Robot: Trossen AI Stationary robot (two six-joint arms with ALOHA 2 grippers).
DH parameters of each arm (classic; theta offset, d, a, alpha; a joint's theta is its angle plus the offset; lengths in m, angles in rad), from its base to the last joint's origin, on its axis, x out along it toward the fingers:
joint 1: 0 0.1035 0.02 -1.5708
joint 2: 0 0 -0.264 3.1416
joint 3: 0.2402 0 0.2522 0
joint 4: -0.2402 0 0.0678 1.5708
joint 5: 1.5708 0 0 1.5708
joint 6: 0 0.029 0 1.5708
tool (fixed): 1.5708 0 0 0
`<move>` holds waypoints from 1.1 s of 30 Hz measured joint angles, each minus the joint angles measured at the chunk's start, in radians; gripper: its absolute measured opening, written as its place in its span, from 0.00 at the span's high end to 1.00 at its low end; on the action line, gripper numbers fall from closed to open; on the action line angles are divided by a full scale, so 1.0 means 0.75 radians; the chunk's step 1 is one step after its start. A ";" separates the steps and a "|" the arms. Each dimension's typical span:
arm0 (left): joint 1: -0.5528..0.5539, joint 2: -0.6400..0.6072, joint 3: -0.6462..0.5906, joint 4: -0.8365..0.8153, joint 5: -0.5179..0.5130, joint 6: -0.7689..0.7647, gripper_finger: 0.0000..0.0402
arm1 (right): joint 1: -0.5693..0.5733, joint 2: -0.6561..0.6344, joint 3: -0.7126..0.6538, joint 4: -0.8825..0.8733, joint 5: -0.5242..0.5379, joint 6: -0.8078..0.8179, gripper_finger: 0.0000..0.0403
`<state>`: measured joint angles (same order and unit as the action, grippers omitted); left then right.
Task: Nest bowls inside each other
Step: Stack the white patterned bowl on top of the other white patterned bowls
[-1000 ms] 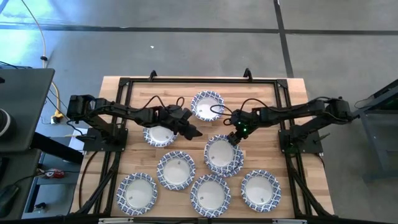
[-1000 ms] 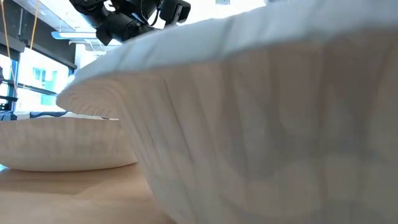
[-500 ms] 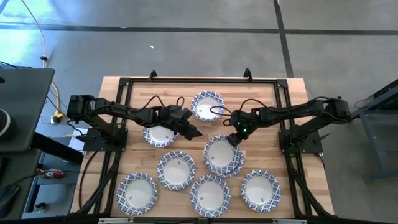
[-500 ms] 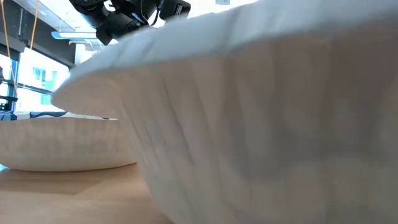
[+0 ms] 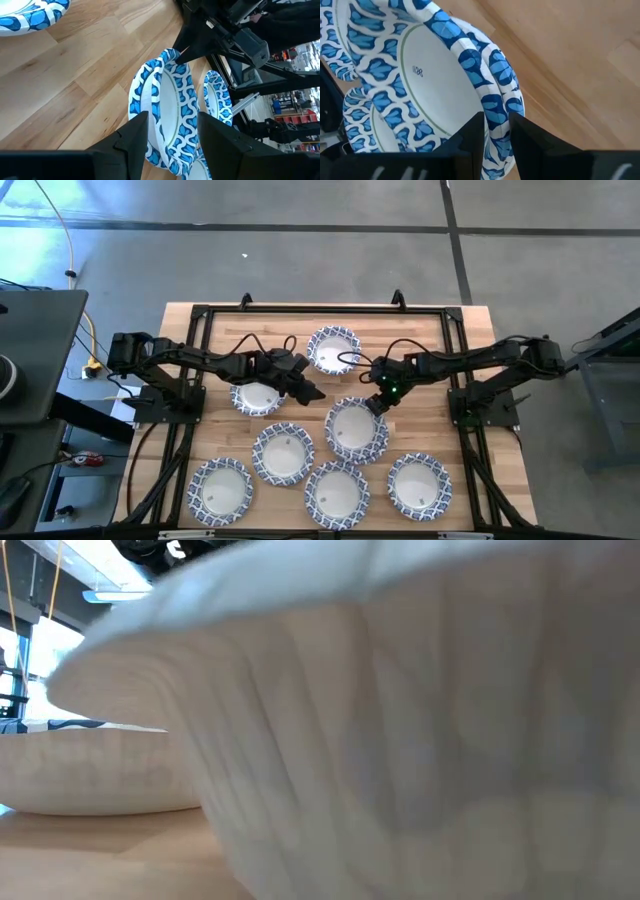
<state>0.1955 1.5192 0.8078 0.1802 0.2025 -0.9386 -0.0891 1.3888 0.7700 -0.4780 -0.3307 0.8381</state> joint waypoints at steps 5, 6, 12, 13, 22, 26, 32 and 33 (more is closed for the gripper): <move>0.000 0.000 0.000 0.000 0.000 0.009 0.61 | -0.001 0.000 0.000 -0.033 -0.030 0.021 0.81; 0.000 0.000 0.000 0.001 0.000 0.011 0.61 | -0.001 0.000 0.000 -0.042 -0.033 0.024 0.81; 0.000 0.000 0.000 0.000 0.000 0.024 0.61 | -0.002 -0.008 0.000 -0.060 -0.045 0.036 0.81; 0.000 0.000 0.000 0.000 0.000 0.024 0.61 | -0.002 -0.011 0.000 -0.059 -0.051 0.037 0.81; 0.001 0.000 0.000 0.000 -0.001 0.035 0.61 | -0.001 -0.034 0.031 -0.086 -0.109 0.055 0.81; 0.001 0.000 0.000 0.004 -0.001 0.045 0.61 | -0.001 -0.034 0.051 -0.091 -0.114 0.049 0.81; 0.001 0.000 0.000 0.005 -0.002 0.045 0.61 | -0.001 -0.034 0.053 -0.125 -0.080 0.047 0.81; 0.001 0.000 0.000 0.005 -0.002 0.045 0.61 | -0.002 -0.034 0.053 -0.127 -0.061 0.044 0.80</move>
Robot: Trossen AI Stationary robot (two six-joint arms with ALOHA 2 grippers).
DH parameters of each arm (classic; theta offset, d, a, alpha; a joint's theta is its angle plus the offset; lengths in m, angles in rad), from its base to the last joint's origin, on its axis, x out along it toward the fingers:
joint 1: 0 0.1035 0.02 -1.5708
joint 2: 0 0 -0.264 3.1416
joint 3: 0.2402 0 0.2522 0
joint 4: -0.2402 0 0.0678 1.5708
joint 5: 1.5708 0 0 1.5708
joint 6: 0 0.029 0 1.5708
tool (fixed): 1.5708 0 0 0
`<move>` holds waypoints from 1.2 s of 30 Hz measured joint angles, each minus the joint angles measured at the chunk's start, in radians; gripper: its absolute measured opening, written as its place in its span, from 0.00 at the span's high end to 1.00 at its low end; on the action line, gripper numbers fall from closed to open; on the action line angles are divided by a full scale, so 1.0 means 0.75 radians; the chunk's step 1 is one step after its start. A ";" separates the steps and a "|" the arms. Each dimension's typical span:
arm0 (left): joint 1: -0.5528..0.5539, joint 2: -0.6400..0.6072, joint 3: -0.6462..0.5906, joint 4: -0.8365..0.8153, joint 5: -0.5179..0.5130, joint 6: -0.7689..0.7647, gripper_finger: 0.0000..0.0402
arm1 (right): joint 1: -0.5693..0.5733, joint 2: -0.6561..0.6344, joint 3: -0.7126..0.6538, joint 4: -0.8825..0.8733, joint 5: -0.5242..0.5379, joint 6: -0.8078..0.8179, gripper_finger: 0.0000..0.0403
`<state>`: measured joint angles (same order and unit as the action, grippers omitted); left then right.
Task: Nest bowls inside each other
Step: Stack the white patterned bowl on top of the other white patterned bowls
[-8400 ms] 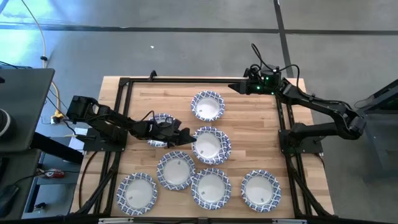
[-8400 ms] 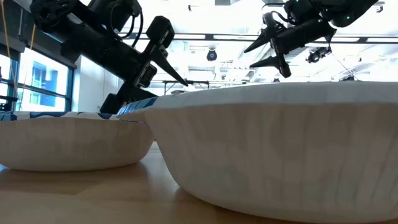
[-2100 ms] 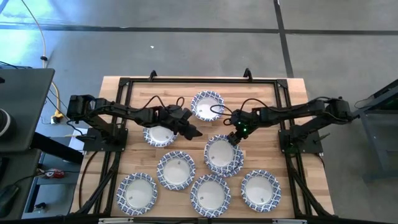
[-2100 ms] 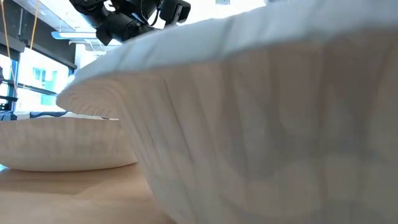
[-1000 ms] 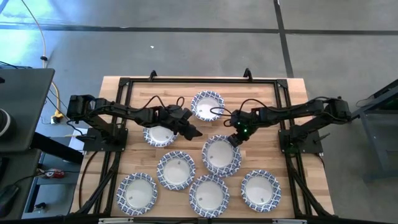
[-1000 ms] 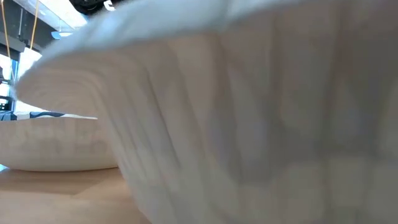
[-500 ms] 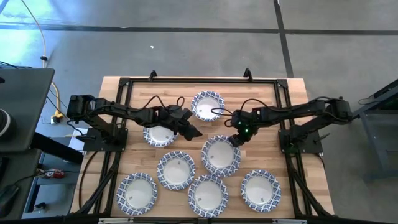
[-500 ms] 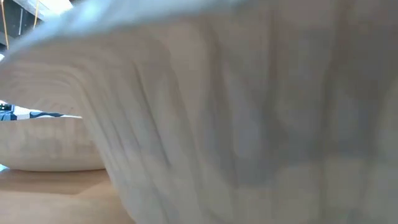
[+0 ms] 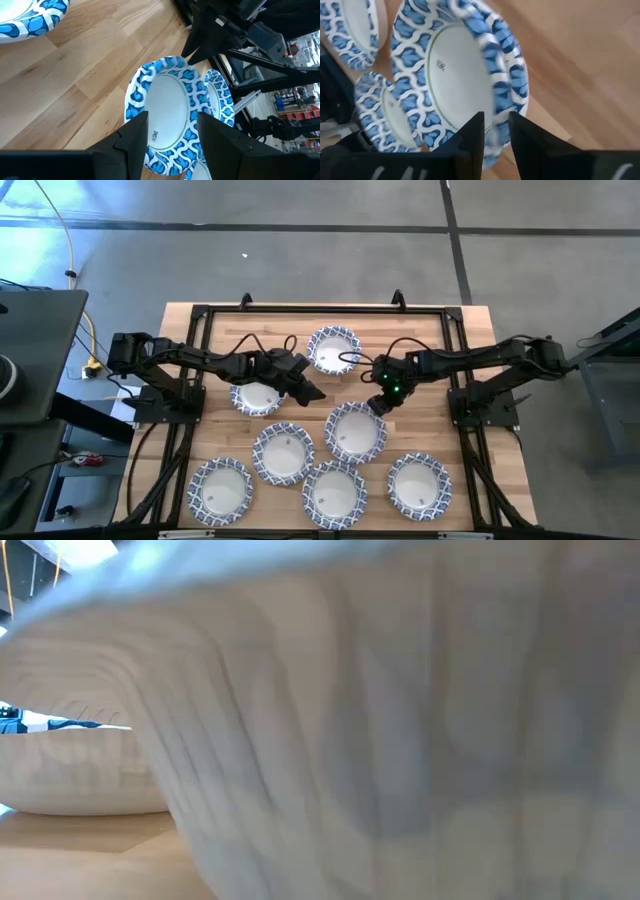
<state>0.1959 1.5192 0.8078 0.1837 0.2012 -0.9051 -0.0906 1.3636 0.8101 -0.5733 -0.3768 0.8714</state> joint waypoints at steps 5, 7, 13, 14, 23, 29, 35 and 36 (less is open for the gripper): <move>0.000 0.000 0.000 0.000 0.000 0.000 0.61 | -0.001 0.000 0.001 -0.005 0.119 -0.033 0.72; 0.000 0.000 0.000 0.000 0.001 0.000 0.61 | -0.010 0.001 0.001 -0.003 0.150 -0.050 0.65; 0.000 0.000 0.000 0.000 0.038 -0.003 0.61 | -0.043 0.001 0.001 -0.019 0.126 -0.060 0.49; 0.000 0.000 0.000 -0.001 0.042 -0.006 0.61 | -0.045 0.001 0.001 -0.032 0.114 -0.066 0.48; 0.025 0.000 0.000 -0.081 -0.055 -0.010 0.61 | -0.057 0.001 0.001 -0.076 0.136 -0.092 0.48; 0.144 0.000 0.000 -0.091 -0.082 -0.001 0.61 | -0.087 0.001 0.001 0.142 0.145 -0.126 0.49; 0.270 0.000 0.000 -0.090 -0.036 0.025 0.61 | -0.116 0.001 0.001 0.410 0.111 -0.168 0.49; 0.287 0.000 0.000 -0.091 -0.022 0.038 0.61 | -0.119 0.001 0.001 0.459 0.093 -0.183 0.49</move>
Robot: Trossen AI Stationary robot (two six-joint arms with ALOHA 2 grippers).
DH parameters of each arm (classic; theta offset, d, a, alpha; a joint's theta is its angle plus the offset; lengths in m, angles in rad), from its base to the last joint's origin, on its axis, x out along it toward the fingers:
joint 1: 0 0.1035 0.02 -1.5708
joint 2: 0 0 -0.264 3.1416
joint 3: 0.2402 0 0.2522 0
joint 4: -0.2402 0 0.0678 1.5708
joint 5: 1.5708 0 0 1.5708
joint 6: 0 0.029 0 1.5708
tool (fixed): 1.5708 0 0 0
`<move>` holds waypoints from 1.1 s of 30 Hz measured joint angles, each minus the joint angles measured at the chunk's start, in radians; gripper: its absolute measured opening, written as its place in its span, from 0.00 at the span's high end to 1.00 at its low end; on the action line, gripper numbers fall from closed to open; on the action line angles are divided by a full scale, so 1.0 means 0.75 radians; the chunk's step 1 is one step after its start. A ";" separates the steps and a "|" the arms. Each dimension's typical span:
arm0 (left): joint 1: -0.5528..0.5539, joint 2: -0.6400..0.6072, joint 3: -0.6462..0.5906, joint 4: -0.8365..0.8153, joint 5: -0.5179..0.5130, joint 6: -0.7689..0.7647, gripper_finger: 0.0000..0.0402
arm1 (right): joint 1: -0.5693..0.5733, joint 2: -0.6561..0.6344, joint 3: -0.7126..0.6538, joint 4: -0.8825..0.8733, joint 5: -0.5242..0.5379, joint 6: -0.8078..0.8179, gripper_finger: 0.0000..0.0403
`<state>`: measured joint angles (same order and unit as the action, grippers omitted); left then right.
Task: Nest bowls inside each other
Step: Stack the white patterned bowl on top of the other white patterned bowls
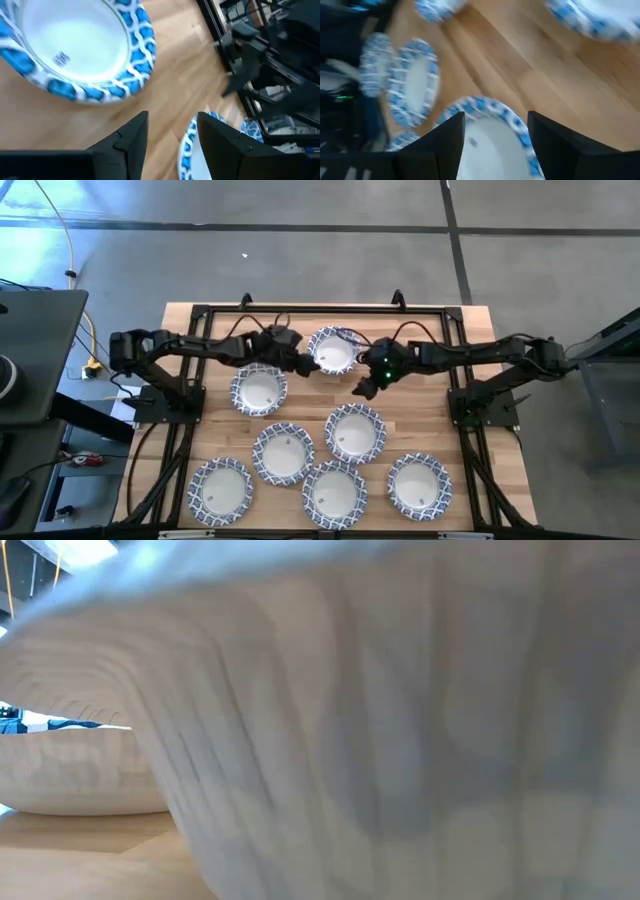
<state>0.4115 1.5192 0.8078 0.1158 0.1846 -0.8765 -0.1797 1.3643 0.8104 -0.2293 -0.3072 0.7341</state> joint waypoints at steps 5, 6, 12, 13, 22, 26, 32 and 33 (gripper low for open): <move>0.081 0.000 0.000 -0.013 0.060 0.062 0.61 | -0.005 0.000 0.000 0.191 -0.092 -0.055 0.49; 0.099 0.000 0.000 -0.022 0.073 0.075 0.61 | -0.006 -0.003 0.000 0.215 -0.105 -0.067 0.49; 0.205 0.000 0.000 -0.108 0.098 0.143 0.61 | -0.006 -0.025 0.000 0.308 -0.180 -0.116 0.49; 0.221 0.000 0.000 -0.118 0.099 0.150 0.61 | -0.006 -0.032 0.000 0.314 -0.196 -0.120 0.49; 0.331 0.018 0.001 -0.142 0.099 0.161 0.61 | -0.014 -0.095 0.003 0.547 -0.235 -0.141 0.49; 0.344 0.059 0.001 -0.149 0.111 0.134 0.61 | -0.027 -0.126 0.002 0.621 -0.235 -0.142 0.49; 0.344 0.131 0.000 -0.110 0.138 0.103 0.61 | -0.055 -0.174 0.001 0.733 -0.245 -0.144 0.49; 0.344 0.143 0.001 -0.091 0.147 0.094 0.61 | -0.058 -0.180 0.001 0.758 -0.245 -0.147 0.49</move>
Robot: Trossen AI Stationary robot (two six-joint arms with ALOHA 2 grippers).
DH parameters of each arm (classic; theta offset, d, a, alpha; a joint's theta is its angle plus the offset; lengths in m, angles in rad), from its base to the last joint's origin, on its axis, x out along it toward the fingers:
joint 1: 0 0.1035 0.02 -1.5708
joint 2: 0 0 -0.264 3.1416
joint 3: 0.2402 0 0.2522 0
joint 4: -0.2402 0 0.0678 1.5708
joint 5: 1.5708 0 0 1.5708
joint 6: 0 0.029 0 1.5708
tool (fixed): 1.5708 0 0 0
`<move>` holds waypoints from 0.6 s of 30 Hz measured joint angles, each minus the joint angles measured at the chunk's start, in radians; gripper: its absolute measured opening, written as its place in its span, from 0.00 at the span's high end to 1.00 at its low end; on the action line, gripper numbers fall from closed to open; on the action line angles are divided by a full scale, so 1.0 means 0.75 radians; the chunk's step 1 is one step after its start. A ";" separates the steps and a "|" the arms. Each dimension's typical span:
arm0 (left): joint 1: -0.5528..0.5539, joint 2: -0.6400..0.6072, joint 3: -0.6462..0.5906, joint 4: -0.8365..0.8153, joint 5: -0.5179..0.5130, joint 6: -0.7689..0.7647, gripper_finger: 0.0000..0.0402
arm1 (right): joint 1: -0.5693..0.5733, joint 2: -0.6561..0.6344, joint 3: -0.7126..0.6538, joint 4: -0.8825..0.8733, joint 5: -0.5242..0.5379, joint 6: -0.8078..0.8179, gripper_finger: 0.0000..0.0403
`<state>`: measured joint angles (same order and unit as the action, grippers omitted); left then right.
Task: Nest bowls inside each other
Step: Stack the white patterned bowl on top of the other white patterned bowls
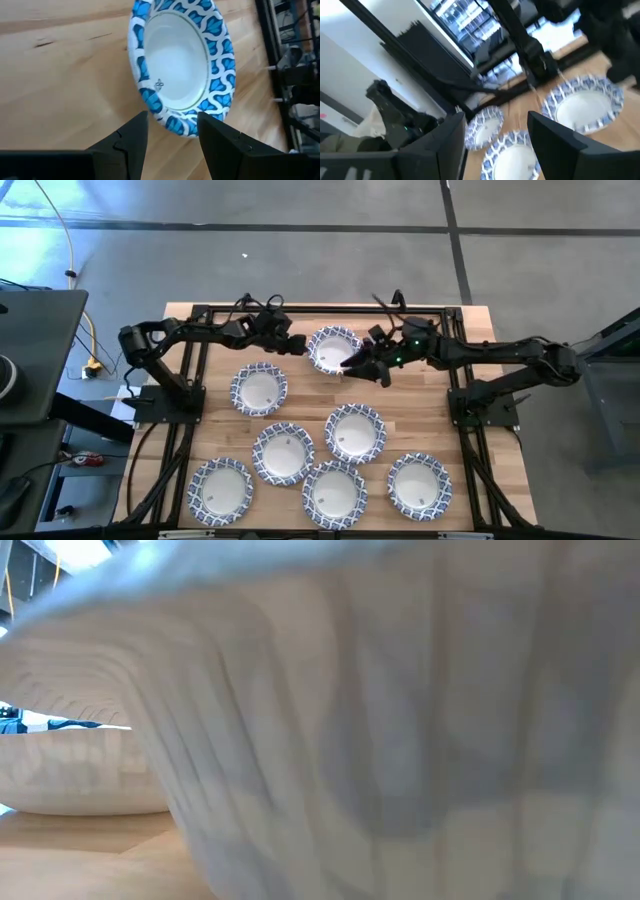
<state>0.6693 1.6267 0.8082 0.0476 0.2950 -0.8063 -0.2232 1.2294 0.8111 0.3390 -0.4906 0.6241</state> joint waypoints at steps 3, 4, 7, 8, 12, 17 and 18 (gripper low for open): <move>0.000 0.034 0.000 0.047 0.024 -0.036 0.61 | -0.010 -0.028 0.000 0.019 -0.002 0.000 0.49; 0.000 0.044 0.000 0.062 0.025 -0.045 0.61 | -0.011 -0.037 0.000 0.018 -0.003 -0.001 0.49; 0.001 0.069 0.000 0.088 0.028 -0.070 0.61 | -0.011 -0.062 0.000 0.025 -0.003 -0.003 0.49; 0.002 0.076 0.000 0.088 0.028 -0.073 0.61 | -0.011 -0.071 0.000 0.023 -0.003 -0.003 0.49; 0.006 0.101 0.000 0.087 0.026 -0.073 0.61 | -0.011 -0.105 0.000 0.021 -0.004 -0.005 0.49; 0.006 0.110 0.000 0.096 0.008 -0.074 0.61 | -0.011 -0.128 0.000 0.036 -0.005 -0.009 0.49; 0.006 0.110 0.000 0.096 -0.001 -0.075 0.61 | -0.012 -0.131 0.000 0.029 -0.005 -0.010 0.49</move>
<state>0.6739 1.7096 0.8082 0.1196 0.2946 -0.8627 -0.2320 1.1315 0.8108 0.3610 -0.4942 0.6163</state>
